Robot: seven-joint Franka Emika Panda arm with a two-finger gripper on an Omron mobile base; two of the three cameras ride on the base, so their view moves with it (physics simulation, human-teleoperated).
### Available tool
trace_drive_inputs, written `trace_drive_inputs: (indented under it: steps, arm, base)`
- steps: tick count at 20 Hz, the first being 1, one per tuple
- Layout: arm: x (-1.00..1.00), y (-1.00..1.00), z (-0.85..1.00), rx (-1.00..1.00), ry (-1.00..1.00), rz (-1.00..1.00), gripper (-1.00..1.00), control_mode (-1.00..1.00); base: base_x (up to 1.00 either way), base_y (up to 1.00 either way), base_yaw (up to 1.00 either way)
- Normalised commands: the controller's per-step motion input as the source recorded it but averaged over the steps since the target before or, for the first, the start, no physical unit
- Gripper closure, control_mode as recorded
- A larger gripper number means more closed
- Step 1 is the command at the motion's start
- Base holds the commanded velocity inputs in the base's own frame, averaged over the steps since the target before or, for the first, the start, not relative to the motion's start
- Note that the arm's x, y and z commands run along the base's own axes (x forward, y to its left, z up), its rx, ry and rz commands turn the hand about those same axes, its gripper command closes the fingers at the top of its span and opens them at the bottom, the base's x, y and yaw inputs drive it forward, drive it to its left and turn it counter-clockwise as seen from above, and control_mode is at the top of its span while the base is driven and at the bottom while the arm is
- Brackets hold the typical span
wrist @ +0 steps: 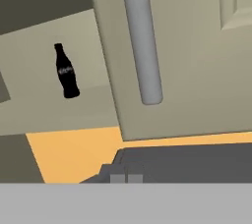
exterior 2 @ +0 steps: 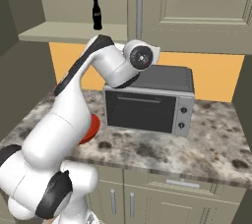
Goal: Open the cabinet. Pick the apple and pear from the cabinet and place them into the bowl. Then close the cabinet.
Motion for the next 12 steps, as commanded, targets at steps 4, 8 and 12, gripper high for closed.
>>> trace_drive_inputs:
  steps: [4,8,12]
  arm:
    - [-0.64,0.0,0.14,-0.06,0.0,0.0,1.0,-1.0]
    - [-0.61,0.01,0.14,-0.07,0.0,0.0,1.0,-1.0]
    - [-0.59,0.12,0.25,-0.05,0.0,0.0,1.0,-1.0]
  base:
    - [0.0,0.0,0.0]
    - [0.0,0.0,0.0]
    - [0.0,0.0,0.0]
